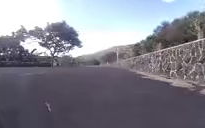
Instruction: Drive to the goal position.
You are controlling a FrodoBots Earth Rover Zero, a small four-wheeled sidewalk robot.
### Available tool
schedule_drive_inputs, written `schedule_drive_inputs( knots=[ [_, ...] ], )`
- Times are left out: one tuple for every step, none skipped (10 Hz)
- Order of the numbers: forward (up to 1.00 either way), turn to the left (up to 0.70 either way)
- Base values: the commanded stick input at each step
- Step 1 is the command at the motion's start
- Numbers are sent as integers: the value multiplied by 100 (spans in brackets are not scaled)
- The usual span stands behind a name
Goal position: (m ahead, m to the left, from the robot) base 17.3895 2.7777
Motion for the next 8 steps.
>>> schedule_drive_inputs(
  knots=[
    [70, 0],
    [70, 0],
    [70, 0],
    [70, 0],
    [70, 0],
    [70, 0],
    [70, 0],
    [70, 0]
  ],
)
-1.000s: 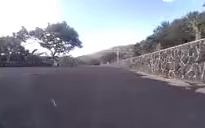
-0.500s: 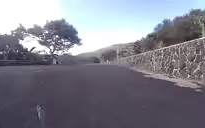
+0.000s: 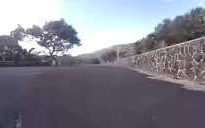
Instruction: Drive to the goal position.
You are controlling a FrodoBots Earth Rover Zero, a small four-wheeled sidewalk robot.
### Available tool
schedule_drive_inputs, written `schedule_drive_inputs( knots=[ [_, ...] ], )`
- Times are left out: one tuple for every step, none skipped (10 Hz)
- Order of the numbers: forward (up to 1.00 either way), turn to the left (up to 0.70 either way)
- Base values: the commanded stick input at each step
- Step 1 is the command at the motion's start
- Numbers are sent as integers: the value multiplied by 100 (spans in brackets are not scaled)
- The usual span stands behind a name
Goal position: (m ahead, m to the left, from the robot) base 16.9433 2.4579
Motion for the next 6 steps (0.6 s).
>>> schedule_drive_inputs(
  knots=[
    [70, 0],
    [70, 0],
    [70, 0],
    [70, 0],
    [70, 0],
    [70, 0]
  ],
)
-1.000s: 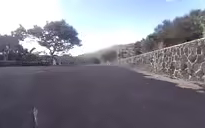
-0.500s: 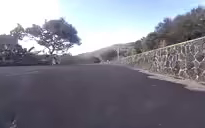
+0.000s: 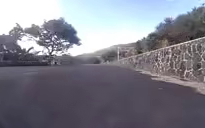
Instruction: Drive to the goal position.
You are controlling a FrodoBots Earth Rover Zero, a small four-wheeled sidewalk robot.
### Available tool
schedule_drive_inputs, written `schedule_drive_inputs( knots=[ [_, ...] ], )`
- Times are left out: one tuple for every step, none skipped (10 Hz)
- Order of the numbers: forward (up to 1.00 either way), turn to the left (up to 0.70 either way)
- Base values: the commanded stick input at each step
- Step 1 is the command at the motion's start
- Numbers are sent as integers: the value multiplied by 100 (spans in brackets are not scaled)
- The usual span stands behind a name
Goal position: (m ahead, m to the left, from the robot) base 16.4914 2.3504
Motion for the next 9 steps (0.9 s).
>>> schedule_drive_inputs(
  knots=[
    [70, 0],
    [70, 0],
    [70, 0],
    [70, 0],
    [70, 0],
    [70, 0],
    [70, 0],
    [70, 0],
    [70, 0]
  ],
)
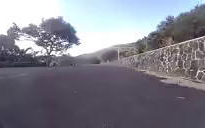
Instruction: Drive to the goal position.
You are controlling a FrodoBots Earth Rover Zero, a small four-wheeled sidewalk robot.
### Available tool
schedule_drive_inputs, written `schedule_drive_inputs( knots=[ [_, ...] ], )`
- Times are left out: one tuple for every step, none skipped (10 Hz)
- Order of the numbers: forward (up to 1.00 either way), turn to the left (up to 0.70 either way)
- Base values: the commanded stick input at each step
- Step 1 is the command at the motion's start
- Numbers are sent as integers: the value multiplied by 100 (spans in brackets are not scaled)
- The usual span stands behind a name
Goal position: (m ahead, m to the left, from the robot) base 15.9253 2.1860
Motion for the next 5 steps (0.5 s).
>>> schedule_drive_inputs(
  knots=[
    [70, 0],
    [70, 0],
    [70, 0],
    [70, 0],
    [70, 0]
  ],
)
